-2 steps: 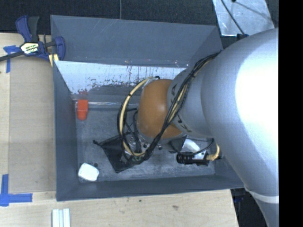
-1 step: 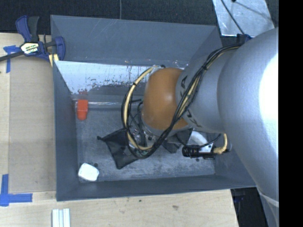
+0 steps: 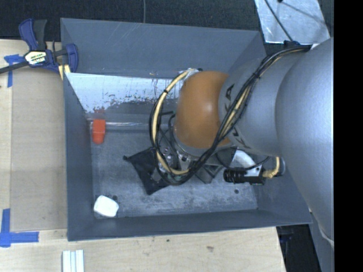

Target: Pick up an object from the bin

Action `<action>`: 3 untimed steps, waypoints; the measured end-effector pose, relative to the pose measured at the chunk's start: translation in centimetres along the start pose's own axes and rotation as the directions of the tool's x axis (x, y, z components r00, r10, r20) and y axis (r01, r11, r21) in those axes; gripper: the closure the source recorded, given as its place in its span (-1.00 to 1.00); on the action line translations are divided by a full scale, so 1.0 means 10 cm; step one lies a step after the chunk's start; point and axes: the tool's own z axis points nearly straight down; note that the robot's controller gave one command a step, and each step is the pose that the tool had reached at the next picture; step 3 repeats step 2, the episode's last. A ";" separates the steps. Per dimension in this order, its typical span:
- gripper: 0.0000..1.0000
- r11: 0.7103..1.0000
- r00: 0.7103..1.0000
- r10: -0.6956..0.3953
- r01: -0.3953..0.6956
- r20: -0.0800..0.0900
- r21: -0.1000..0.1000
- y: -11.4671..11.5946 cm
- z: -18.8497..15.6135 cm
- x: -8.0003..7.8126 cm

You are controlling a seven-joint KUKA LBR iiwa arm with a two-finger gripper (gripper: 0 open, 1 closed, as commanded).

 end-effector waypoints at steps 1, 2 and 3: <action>1.00 1.000 1.000 -0.001 0.001 0.000 0.001 0.00 -0.09 -0.01; 1.00 1.000 1.000 -0.003 0.003 0.000 0.000 0.00 -0.24 -0.03; 1.00 1.000 1.000 -0.003 0.003 0.000 0.000 0.00 -0.24 -0.03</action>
Offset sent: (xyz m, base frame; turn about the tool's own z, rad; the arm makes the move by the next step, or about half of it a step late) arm -0.0001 0.0000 0.0082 0.0000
